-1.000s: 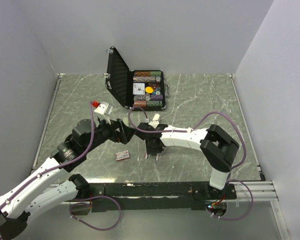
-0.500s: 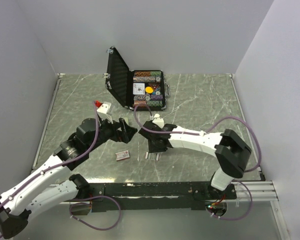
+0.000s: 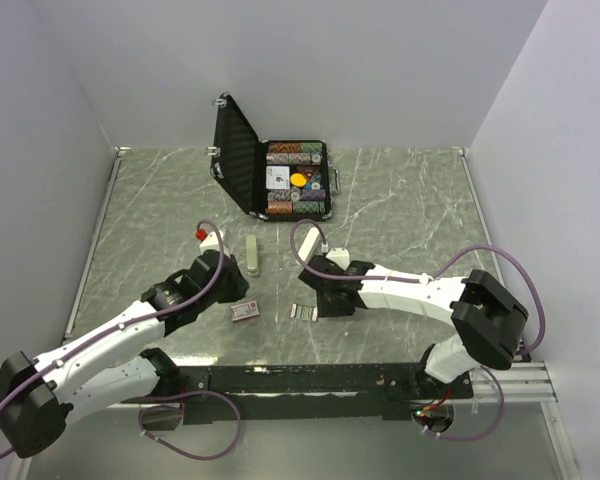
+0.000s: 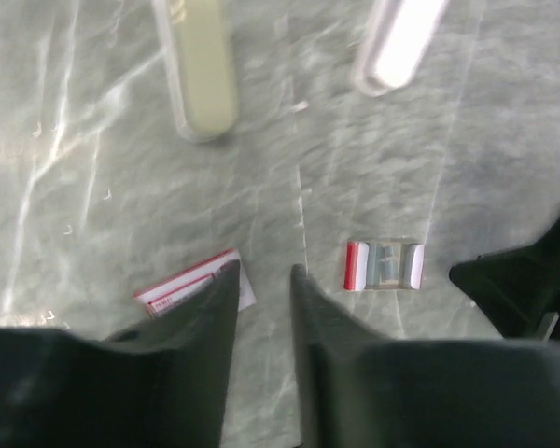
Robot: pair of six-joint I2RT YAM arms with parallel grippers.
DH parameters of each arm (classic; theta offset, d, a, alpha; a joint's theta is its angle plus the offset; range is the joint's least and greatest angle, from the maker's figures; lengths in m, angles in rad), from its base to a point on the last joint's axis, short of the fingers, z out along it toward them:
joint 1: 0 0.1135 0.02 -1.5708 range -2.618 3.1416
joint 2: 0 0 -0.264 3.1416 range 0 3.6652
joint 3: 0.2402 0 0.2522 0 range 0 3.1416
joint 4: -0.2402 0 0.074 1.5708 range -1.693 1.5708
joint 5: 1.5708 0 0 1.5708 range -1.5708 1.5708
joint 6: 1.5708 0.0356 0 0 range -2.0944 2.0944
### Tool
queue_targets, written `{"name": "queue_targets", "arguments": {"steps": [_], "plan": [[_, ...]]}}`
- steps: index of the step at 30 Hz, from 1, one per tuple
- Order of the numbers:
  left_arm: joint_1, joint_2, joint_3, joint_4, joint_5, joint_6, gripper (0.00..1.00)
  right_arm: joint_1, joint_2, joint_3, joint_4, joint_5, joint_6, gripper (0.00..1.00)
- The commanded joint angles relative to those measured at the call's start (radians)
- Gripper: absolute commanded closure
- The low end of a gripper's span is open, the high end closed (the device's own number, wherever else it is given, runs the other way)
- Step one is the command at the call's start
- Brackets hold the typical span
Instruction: Unload the staples from the stapler
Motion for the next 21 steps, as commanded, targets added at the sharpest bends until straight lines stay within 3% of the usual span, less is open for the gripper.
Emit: {"name": "queue_targets", "arguments": {"steps": [1, 2, 14, 21], "plan": [[-0.001, 0.020, -0.027, -0.063, -0.071, -0.139, 0.93, -0.010, -0.036, -0.012, 0.061, -0.007, -0.009, 0.56], [-0.001, 0.026, -0.030, -0.084, -0.077, -0.159, 0.99, -0.011, -0.036, -0.013, 0.073, -0.010, -0.013, 0.56], [-0.003, 0.064, -0.004, -0.478, -0.264, -0.488, 0.99, -0.028, -0.012, -0.009, 0.142, -0.056, -0.058, 0.55], [-0.004, 0.198, 0.006, -0.447, -0.227, -0.464, 0.99, -0.034, -0.001, 0.010, 0.136, -0.062, -0.064, 0.55]]}}
